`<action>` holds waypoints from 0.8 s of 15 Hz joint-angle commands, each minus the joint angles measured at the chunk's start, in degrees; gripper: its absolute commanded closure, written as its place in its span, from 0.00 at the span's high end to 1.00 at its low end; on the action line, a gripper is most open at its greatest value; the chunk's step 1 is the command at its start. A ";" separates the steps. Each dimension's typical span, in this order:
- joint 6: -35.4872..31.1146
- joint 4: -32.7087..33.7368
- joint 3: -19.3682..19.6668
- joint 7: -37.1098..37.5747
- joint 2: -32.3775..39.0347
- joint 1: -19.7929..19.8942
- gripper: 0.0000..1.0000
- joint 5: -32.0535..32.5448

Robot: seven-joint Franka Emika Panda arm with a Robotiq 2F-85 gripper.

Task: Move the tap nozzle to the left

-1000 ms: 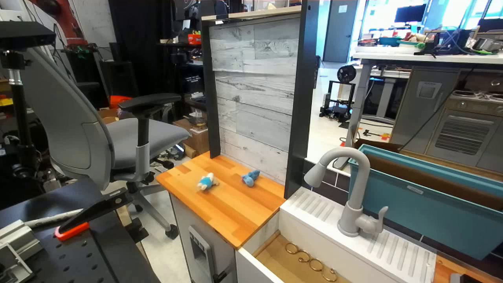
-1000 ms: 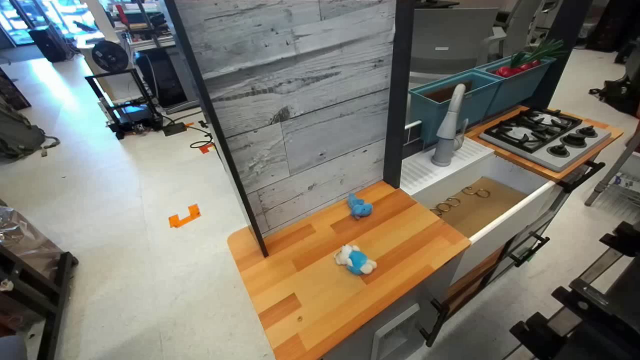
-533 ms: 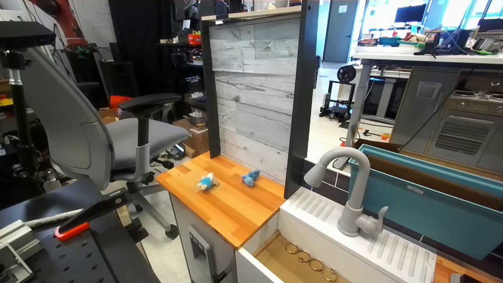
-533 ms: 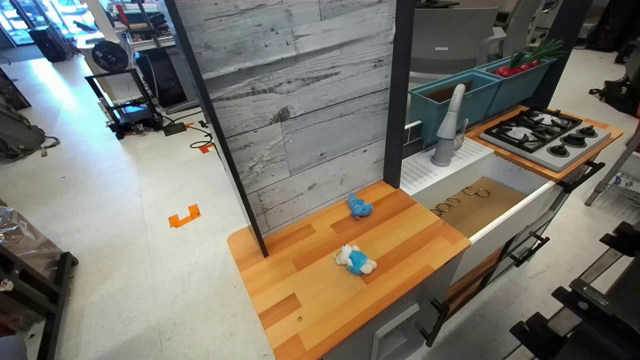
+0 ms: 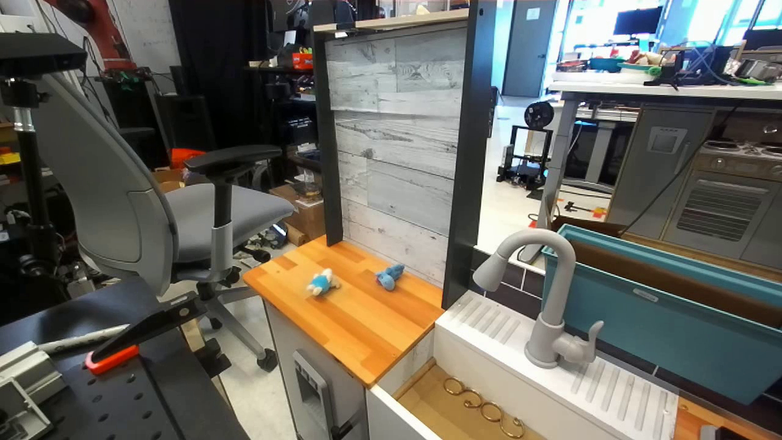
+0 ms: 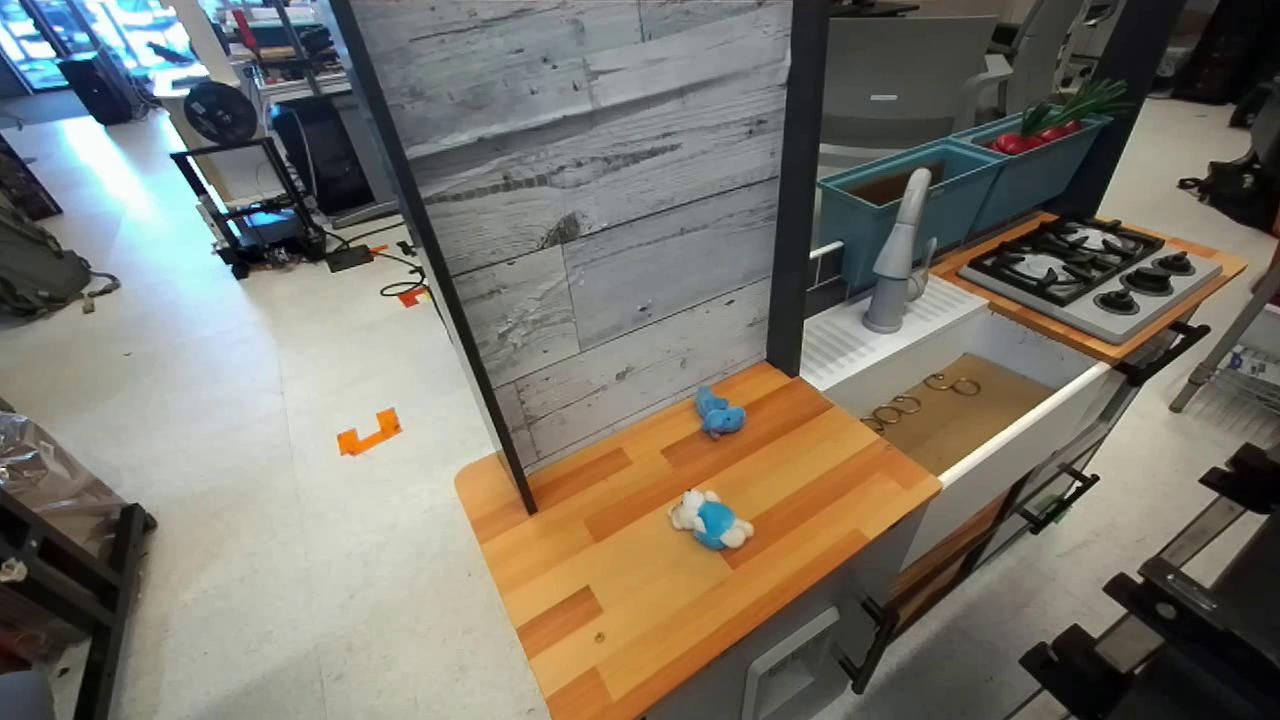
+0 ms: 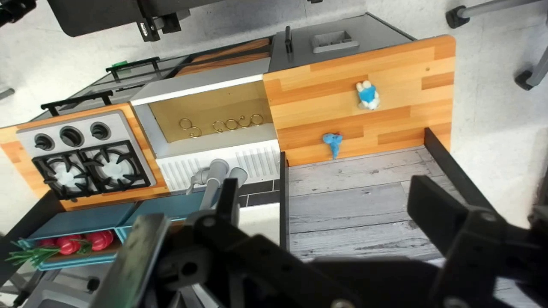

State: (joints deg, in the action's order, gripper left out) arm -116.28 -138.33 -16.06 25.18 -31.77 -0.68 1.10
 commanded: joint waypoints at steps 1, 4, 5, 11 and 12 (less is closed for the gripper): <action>-3.61 1.76 2.67 1.83 6.18 3.07 1.00 2.78; -7.07 1.41 5.03 3.03 10.33 5.67 1.00 5.36; -8.68 0.93 5.76 3.53 11.90 6.47 1.00 6.53; -19.20 -1.67 8.17 11.70 21.49 9.06 1.00 16.25; -21.69 -2.17 8.64 13.67 23.40 9.18 1.00 18.32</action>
State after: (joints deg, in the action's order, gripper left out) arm -131.91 -139.62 -8.40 33.71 -12.61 8.14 14.43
